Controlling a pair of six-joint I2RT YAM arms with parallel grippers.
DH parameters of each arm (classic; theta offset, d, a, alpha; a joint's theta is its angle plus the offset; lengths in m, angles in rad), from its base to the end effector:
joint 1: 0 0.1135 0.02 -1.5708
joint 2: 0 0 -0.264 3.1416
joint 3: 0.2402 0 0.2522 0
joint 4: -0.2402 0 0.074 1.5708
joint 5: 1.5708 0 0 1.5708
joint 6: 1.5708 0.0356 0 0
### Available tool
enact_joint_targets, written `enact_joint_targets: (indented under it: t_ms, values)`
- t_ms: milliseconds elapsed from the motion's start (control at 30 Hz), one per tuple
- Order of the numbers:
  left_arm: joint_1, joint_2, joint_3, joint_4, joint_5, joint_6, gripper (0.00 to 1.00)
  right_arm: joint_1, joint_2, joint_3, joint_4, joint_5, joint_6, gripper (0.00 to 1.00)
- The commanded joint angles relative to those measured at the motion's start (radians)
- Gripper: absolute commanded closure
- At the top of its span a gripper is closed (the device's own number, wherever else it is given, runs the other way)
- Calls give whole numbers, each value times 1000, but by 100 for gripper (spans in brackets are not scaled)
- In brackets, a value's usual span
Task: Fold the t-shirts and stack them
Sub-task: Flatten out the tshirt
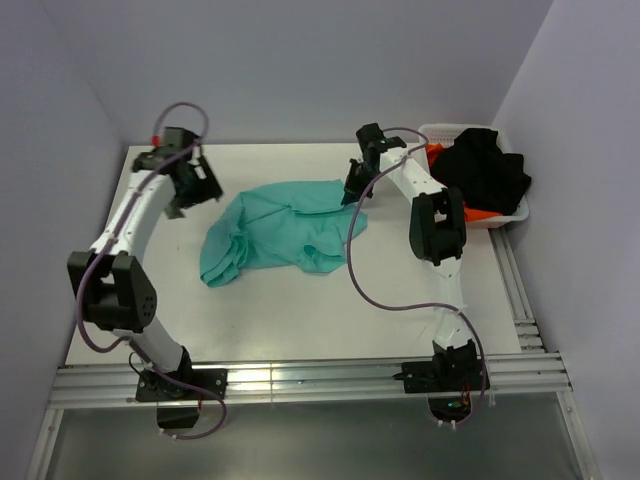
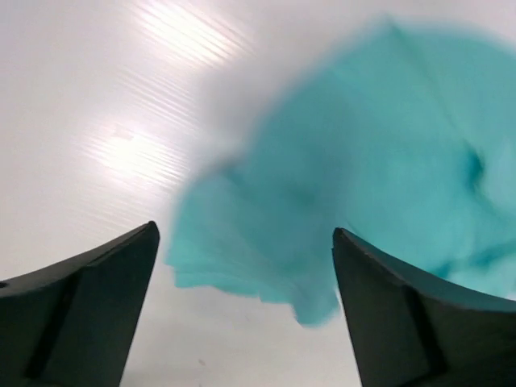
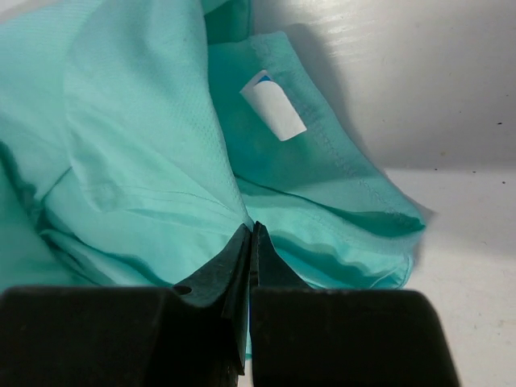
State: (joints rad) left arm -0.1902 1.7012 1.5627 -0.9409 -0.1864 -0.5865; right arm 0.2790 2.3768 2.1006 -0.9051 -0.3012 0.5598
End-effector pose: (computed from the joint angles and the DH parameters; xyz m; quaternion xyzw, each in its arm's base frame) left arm 0.3515 -0.0609 0.3048 -0.2123 0.9424 -0.0082 0.2583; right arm 0.4811 0.1488 0.1873 0.1070 0.9645 0.2123 0.1148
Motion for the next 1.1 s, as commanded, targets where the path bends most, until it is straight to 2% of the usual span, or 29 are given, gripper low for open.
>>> enact_joint_targets:
  t_ms: [0, 67, 133, 267, 367, 433, 533, 667, 867, 1067]
  values:
    - [176, -9, -26, -15, -25, 13, 1, -9, -85, -8, 11, 13, -11, 100]
    - [221, 11, -20, -33, -93, -24, 1, -9, -91, -10, 11, 14, -12, 100]
    - [230, 5, -15, -27, -93, -42, 0, -11, -97, -10, 11, 23, -14, 100]
    - [219, -47, -27, 66, 69, -21, 1, -12, -103, -14, 9, 33, -21, 100]
    - [132, -14, -1, 82, 140, 45, 1, -14, -113, -40, 12, 42, -26, 100]
    - [22, 11, 19, 67, 125, 92, 1, -14, -122, -59, 18, 47, -28, 100]
    - [-78, 46, -16, 71, 117, 91, 0, -15, -134, -89, 29, 51, -34, 100]
    - [-107, 74, -84, 102, 149, 83, 1, -20, -149, -125, 38, 57, -37, 100]
    - [-158, 126, -136, 103, 94, 90, 5, -26, -175, -192, 71, 59, -34, 100]
    - [-178, 156, -194, 140, 100, 80, 8, -27, -195, -251, 103, 59, -29, 100]
